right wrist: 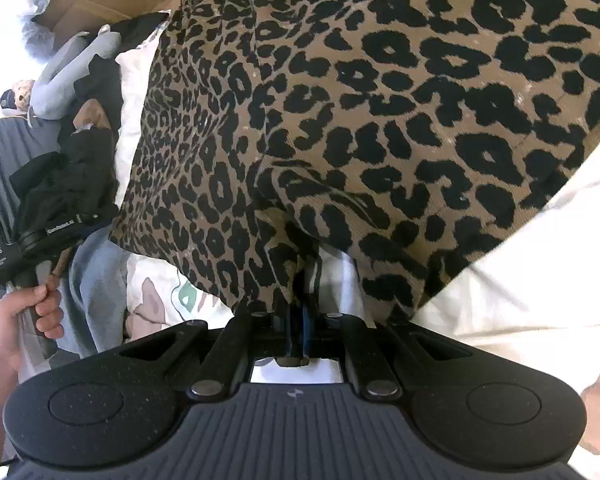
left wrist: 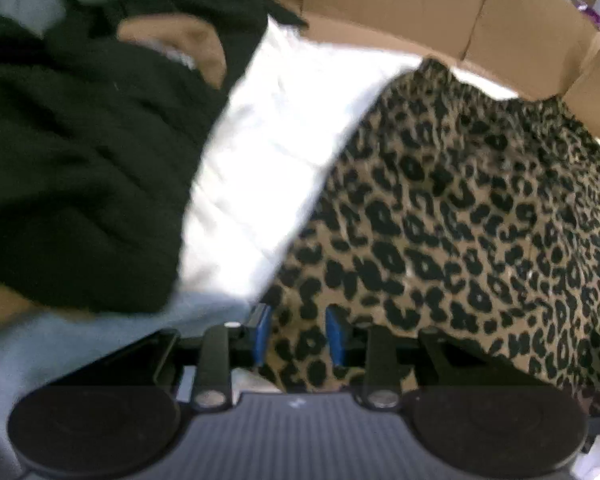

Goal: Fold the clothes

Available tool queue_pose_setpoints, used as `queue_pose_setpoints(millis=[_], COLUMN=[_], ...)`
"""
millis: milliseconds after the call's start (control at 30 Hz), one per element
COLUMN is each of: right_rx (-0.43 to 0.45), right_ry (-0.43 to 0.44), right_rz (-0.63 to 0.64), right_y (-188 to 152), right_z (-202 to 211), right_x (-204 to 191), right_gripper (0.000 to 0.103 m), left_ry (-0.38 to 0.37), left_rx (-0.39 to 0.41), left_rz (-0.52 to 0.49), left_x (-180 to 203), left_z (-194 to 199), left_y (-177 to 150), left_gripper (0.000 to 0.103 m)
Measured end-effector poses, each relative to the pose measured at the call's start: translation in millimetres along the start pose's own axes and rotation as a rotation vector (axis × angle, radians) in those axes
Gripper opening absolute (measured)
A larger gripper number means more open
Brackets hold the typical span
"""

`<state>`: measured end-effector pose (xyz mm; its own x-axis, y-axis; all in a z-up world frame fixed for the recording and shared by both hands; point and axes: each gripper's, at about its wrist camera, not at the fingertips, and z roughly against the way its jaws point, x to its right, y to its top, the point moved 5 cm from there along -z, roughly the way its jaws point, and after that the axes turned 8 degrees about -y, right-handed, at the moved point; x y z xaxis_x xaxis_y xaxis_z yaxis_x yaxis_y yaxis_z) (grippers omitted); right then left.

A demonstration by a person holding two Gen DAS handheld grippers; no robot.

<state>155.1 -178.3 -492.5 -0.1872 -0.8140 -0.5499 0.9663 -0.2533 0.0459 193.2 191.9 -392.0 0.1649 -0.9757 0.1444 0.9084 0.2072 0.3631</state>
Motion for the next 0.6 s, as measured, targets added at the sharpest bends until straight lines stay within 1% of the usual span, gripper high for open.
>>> queue_pose_setpoints(millis=[67,100,133,200,233,300,333,367,400,467,500,600], right_rx=[-0.001,-0.004,-0.006,-0.013,-0.019,-0.021,-0.015,-0.007,0.001,0.022,0.035,0.081], right_ry=[-0.007,-0.007,-0.007,-0.004,-0.001,0.012,0.018,0.019,0.02,0.021,0.021,0.017], right_rz=[0.006,0.007,0.013,0.027,0.026,0.033,0.048,0.067,0.083,0.12,0.14,0.186], right_y=[-2,-2,-1,0,1,1,1,1,1,3,4,11], right_z=[-1,-1,0,0,1,7,10,16,21,33,40,63], right_x=[0,0,-1,-4,-5,-9,-13,-15,-19,-28,-32,-46], right_gripper=[0.003,0.003,0.003,0.003,0.006,0.007,0.009,0.012,0.015,0.024,0.026,0.041], left_ry=[0.0,0.004,0.006,-0.003,-0.001,0.013,0.018,0.011,-0.001,-0.018,-0.023,-0.037], left_rx=[-0.032,-0.036,-0.033,-0.034,-0.034,-0.031,-0.025,-0.018,-0.012,0.0,0.008,0.034], left_rz=[-0.002,-0.005,-0.002,0.023,0.033,0.034,0.029,0.029,0.032,0.04,0.037,0.013], left_x=[-2,-3,-5,-10,-12,-12,-11,-10,-10,-8,-7,-4], left_z=[-15,-19,-21,-20,-19,-13,-9,-5,-1,10,15,33], left_y=[-5,-7,-6,-4,-2,2,4,8,11,18,22,36], left_gripper=[0.028,0.023,0.02,0.019,0.019,0.019,0.022,0.025,0.03,0.03,0.03,0.032])
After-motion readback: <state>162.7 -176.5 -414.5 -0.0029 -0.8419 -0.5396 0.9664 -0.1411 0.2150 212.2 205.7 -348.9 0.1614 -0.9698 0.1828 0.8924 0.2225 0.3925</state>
